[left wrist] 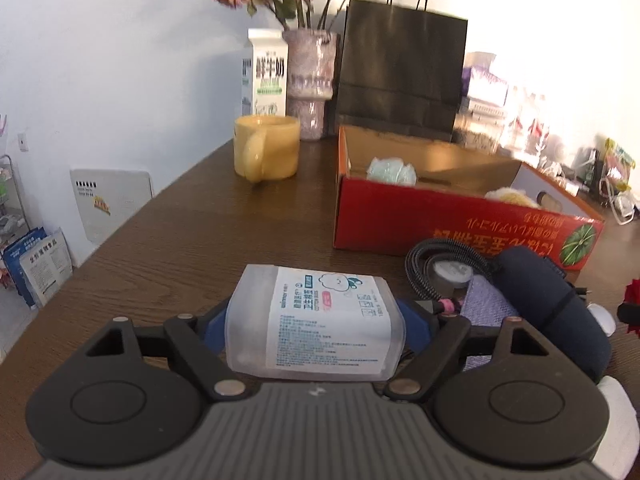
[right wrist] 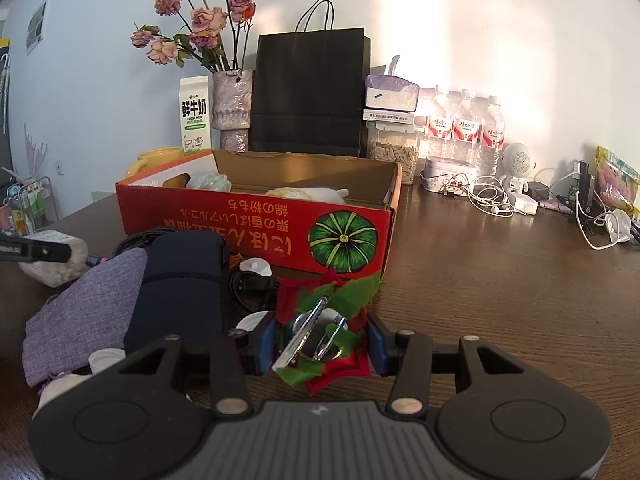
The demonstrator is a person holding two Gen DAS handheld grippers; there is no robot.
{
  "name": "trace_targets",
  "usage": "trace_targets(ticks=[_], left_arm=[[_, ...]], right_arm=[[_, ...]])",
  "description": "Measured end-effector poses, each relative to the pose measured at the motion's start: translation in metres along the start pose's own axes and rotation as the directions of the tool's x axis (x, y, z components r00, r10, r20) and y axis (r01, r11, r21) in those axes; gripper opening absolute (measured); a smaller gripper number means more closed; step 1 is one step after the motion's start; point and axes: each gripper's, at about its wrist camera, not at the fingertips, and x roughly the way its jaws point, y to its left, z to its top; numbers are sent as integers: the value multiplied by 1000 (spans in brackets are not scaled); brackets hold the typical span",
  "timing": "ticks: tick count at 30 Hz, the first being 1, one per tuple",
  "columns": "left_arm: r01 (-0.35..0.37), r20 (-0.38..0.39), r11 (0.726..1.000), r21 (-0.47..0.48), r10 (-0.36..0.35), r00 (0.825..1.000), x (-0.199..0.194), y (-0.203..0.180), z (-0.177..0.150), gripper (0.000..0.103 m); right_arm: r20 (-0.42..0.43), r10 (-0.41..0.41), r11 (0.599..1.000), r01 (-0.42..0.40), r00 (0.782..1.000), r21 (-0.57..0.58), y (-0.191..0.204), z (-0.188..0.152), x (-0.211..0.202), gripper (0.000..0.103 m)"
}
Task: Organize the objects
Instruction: 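Carry wipes package and bow into the box and open both tools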
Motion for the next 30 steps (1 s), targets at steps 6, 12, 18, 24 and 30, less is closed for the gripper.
trace_targets(ticks=[6,12,18,24,30], left_arm=[[38,89,999,13,-39,995,-29,-5,10,83],[114,190,992,46,-121,974,-48,-32,34,83],[185,230,981,65,-195,953,-46,-63,55,83],[208,254,976,67,-218,942,-26,-84,76,83],[204,264,978,54,-211,941,8,-95,98,83]], right_arm=[[5,26,1000,-26,1000,-14,11,0,-1,45],[47,77,996,-75,996,-40,31,17,-5,44],[107,112,992,-105,988,-67,45,45,-6,44],[150,121,990,-108,981,-91,53,76,7,44],[171,125,989,-110,977,-95,55,110,41,44]])
